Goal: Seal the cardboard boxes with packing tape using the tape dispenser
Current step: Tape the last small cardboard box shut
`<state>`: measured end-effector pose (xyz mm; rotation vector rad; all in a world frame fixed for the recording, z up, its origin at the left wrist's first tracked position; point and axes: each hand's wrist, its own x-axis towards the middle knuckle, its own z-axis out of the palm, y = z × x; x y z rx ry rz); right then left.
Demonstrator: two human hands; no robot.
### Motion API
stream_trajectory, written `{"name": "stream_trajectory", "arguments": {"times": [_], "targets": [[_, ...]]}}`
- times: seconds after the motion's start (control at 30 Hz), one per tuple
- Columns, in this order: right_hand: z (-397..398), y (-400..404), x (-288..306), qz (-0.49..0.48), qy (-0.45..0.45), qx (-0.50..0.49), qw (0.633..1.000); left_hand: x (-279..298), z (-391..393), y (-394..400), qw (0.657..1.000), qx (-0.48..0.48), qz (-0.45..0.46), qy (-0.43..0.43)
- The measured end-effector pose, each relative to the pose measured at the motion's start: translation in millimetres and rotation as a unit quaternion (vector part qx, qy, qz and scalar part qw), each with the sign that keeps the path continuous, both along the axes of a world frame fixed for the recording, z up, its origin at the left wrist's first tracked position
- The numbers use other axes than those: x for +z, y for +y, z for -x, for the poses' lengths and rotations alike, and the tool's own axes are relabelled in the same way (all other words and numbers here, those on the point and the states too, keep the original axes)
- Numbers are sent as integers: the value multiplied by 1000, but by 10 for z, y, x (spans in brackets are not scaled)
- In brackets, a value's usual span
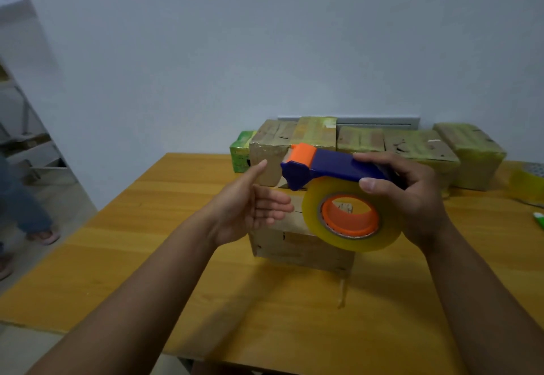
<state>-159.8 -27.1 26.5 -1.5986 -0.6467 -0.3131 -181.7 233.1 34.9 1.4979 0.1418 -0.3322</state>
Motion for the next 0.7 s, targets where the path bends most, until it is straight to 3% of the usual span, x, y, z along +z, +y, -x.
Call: {"name": "stream_trajectory", "arguments": {"times": [0.17, 0.3, 0.43, 0.6, 0.7], "targets": [[-6, -5, -40, 12, -11, 5, 1000, 20, 3, -37, 993, 7, 114, 4], [-13, 0, -81, 34, -21, 7, 999, 88, -10, -49, 991, 8, 131, 6], [-37, 10, -94, 49, -26, 3, 998, 113, -64, -30, 996, 5, 92, -3], [-64, -18, 20, 136, -47, -2, 990, 232, -138, 34, 993, 38, -73, -79], [-84, -95, 133, 155, -42, 1, 987, 328, -192, 104, 985, 59, -119, -110]]}}
